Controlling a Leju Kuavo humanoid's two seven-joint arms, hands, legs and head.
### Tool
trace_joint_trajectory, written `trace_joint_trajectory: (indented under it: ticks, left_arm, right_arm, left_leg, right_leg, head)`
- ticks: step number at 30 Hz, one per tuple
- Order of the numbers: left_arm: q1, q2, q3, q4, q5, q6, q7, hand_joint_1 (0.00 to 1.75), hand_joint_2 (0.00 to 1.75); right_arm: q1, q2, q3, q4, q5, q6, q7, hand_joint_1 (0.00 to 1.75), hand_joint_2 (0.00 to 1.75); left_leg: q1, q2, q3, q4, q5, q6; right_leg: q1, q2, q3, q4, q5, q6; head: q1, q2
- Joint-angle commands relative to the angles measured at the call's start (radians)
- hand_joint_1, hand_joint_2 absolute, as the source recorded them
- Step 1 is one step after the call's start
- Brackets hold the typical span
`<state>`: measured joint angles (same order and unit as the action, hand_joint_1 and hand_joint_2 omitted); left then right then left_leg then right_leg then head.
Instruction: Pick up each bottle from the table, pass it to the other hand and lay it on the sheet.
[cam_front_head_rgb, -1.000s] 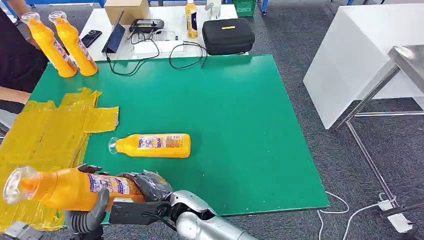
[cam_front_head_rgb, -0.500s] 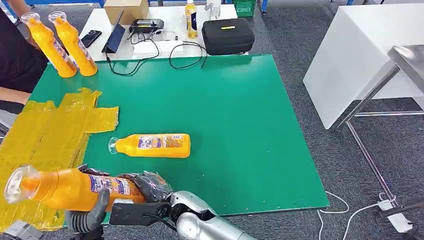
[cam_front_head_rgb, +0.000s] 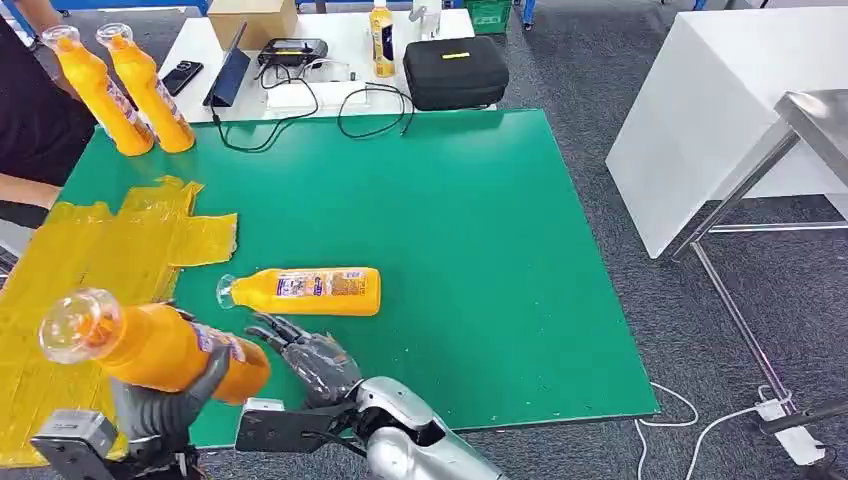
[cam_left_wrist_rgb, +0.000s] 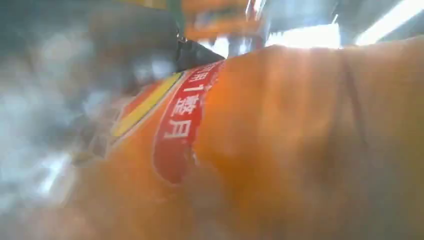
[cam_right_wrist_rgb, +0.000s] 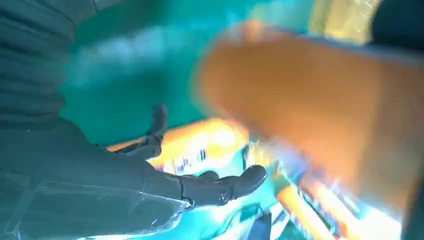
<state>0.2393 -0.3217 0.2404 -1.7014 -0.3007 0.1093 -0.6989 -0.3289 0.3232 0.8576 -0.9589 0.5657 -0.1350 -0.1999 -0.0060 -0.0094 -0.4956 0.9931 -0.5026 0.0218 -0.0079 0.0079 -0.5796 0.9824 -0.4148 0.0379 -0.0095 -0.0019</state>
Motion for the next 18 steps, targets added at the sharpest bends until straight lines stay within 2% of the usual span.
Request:
trace_joint_trajectory:
  ticks: [1,7,10,12,13,16,18]
  left_arm:
    - [-0.107,0.172,0.062,-0.017,-0.306,0.321,0.001,1.75,1.75]
    - [-0.103,0.214,0.052,0.052,-0.526,0.485,0.004,1.75,1.75]
    - [-0.100,0.248,0.015,0.102,-0.667,0.569,0.057,1.75,1.75]
    - [-0.110,0.243,0.042,0.120,-0.801,0.589,0.083,1.75,1.75]
    - [-0.117,0.247,0.056,0.153,-0.867,0.589,0.095,1.75,1.75]
    - [-0.165,0.330,-0.032,0.392,-0.945,0.545,0.166,1.75,1.75]
    - [-0.188,0.343,-0.057,0.479,-0.976,0.576,0.183,1.75,1.75]
  right_arm:
    - [0.016,-0.121,-0.123,-0.218,-0.010,0.025,-0.007,0.00,0.00]
    - [0.002,-0.146,-0.115,-0.242,-0.034,0.034,-0.010,0.00,0.00]
    - [-0.012,-0.157,-0.104,-0.233,-0.050,0.030,-0.003,0.00,0.00]
    - [-0.020,-0.161,-0.101,-0.224,-0.059,0.030,-0.002,0.00,0.00]
    - [-0.027,-0.163,-0.100,-0.218,-0.061,0.031,-0.002,0.00,0.00]
    - [-0.030,-0.171,-0.099,-0.214,-0.074,0.040,-0.008,0.00,0.00]
    - [-0.030,-0.174,-0.096,-0.215,-0.077,0.044,-0.010,0.00,0.00]
  left_leg:
    - [0.001,-0.004,0.001,-0.002,0.001,-0.002]
    - [0.001,-0.001,0.003,-0.002,0.001,-0.001]
    - [0.001,-0.002,0.003,-0.003,0.001,-0.002]
    - [0.000,-0.001,0.002,-0.002,0.001,-0.001]
    - [0.000,-0.002,0.003,-0.003,0.001,-0.002]
    - [0.000,-0.002,0.004,-0.004,0.001,-0.002]
    - [-0.001,-0.003,0.003,-0.004,0.002,-0.001]
  right_leg:
    - [0.001,-0.005,0.003,-0.002,-0.001,-0.001]
    - [0.001,-0.002,0.004,-0.002,0.000,-0.001]
    - [0.001,-0.003,0.004,-0.002,0.000,-0.001]
    - [0.000,-0.002,0.003,-0.002,0.000,-0.001]
    - [0.000,-0.003,0.004,-0.002,0.000,-0.001]
    - [0.000,-0.003,0.005,-0.003,0.000,-0.001]
    - [-0.001,-0.004,0.004,-0.002,0.000,-0.001]
  head:
    - [0.000,0.000]
    - [0.000,0.000]
    - [0.000,0.000]
    - [0.000,0.000]
    - [0.000,0.000]
    - [0.000,0.000]
    - [0.000,0.000]
